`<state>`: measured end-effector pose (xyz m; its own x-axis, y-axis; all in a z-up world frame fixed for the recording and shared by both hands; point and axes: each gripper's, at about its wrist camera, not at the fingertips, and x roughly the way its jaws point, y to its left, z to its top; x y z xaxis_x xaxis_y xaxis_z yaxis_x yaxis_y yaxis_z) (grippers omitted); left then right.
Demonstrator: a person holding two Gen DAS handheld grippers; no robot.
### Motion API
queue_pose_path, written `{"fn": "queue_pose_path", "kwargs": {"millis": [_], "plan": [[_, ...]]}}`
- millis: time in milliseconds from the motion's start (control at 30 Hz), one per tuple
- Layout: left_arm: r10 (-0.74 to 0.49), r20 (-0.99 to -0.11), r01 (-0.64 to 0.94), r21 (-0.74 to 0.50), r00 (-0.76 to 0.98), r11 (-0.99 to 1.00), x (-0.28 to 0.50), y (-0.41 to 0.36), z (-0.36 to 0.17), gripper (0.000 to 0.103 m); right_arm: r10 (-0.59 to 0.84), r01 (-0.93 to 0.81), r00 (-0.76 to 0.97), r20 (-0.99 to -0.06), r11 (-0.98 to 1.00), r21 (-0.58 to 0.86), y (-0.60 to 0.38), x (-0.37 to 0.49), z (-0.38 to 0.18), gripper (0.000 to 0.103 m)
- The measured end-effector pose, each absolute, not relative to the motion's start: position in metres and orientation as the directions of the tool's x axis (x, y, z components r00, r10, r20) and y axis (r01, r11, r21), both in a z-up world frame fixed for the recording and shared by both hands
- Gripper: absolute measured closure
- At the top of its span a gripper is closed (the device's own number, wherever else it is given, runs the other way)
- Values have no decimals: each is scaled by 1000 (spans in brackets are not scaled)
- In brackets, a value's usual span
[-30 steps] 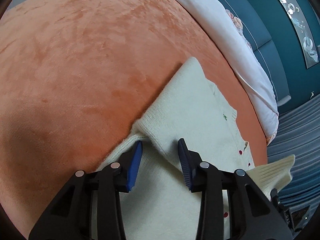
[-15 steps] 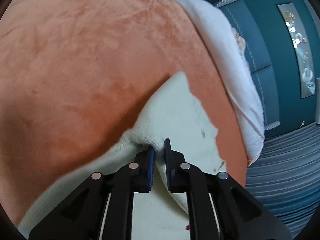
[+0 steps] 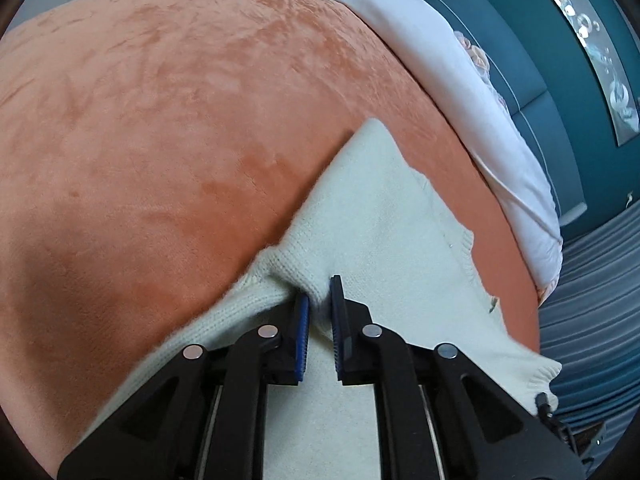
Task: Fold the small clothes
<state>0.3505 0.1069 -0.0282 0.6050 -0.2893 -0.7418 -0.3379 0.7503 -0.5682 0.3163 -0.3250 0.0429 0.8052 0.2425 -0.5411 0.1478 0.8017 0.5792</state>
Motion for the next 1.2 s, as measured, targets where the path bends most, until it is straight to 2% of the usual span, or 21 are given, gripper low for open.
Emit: {"fn": "queue_pose_path", "kwargs": {"millis": [33, 100, 133, 200, 233, 267, 333, 400, 533, 600, 700, 800, 867, 1000, 1033, 1067, 1100, 1133, 1167, 1200], "plan": [[-281, -748, -338, -557, 602, 759, 351, 106, -29, 93, 209, 178, 790, -576, 821, 543, -324, 318, 37, 93], [-272, -757, -320, -532, 593, 784, 349, 103, -25, 91, 198, 290, 619, -760, 841, 456, -327, 337, -10, 93], [-274, -759, -307, -526, 591, 793, 346, 102, -21, 90, 229, 292, 618, -752, 821, 490, -331, 334, -19, 94], [-273, -757, -268, -506, 593, 820, 332, 105, -10, 83, 229, 300, 678, -698, 781, 548, -340, 310, 0, 81], [-276, -754, -243, -497, 596, 833, 321, 108, -4, 71, 221, 309, 693, -687, 769, 559, -342, 295, 10, 81], [-276, -752, -225, -489, 599, 843, 308, 114, -1, 52, 224, 292, 719, -658, 762, 578, -345, 274, 23, 81], [-258, -759, -213, -461, 598, 861, 272, 128, 7, 37, 213, 255, 756, -619, 776, 578, -346, 222, 44, 74], [-255, -769, -207, -447, 586, 870, 232, 145, 9, 33, 171, 261, 757, -630, 806, 532, -351, 167, 56, 48], [-230, -801, -255, -426, 553, 868, 157, 174, 5, 17, 108, 312, 694, -712, 846, 433, -349, 47, 49, 45], [-250, -812, -279, -444, 528, 852, 125, 183, -2, 15, 91, 346, 644, -759, 851, 395, -344, -5, 34, 44], [-264, -801, -268, -459, 537, 847, 96, 181, -5, 12, 129, 368, 601, -789, 831, 417, -343, -42, 15, 43], [-263, -803, -265, -455, 535, 850, 91, 171, -5, 6, 206, 378, 590, -780, 784, 492, -339, -36, 2, 39], [-261, -803, -268, -455, 536, 849, 94, 166, -8, 5, 215, 378, 612, -762, 766, 520, -340, -43, -1, 31], [-275, -806, -243, -452, 525, 859, 103, 156, -9, 6, 247, 358, 645, -724, 739, 571, -317, -11, -3, 30], [-289, -801, -232, -461, 524, 856, 105, 155, -8, 13, 258, 353, 652, -713, 729, 586, -312, -5, -4, 31], [-307, -798, -221, -471, 518, 854, 109, 154, -8, 36, 261, 357, 653, -711, 721, 593, -309, 3, -5, 41], [-349, -795, -206, -498, 496, 842, 113, 153, -9, 50, 261, 359, 654, -710, 719, 595, -307, 6, -5, 70], [-383, -797, -212, -521, 468, 826, 116, 154, -10, 78, 263, 359, 647, -715, 722, 591, -305, 12, -4, 88], [-401, -796, -228, -539, 455, 811, 116, 156, -9, 92, 261, 364, 637, -725, 728, 581, -304, 17, -3, 92], [-407, -787, -234, -551, 463, 801, 113, 159, -3, 92, 257, 362, 646, -719, 726, 584, -306, 14, 1, 93]]}}
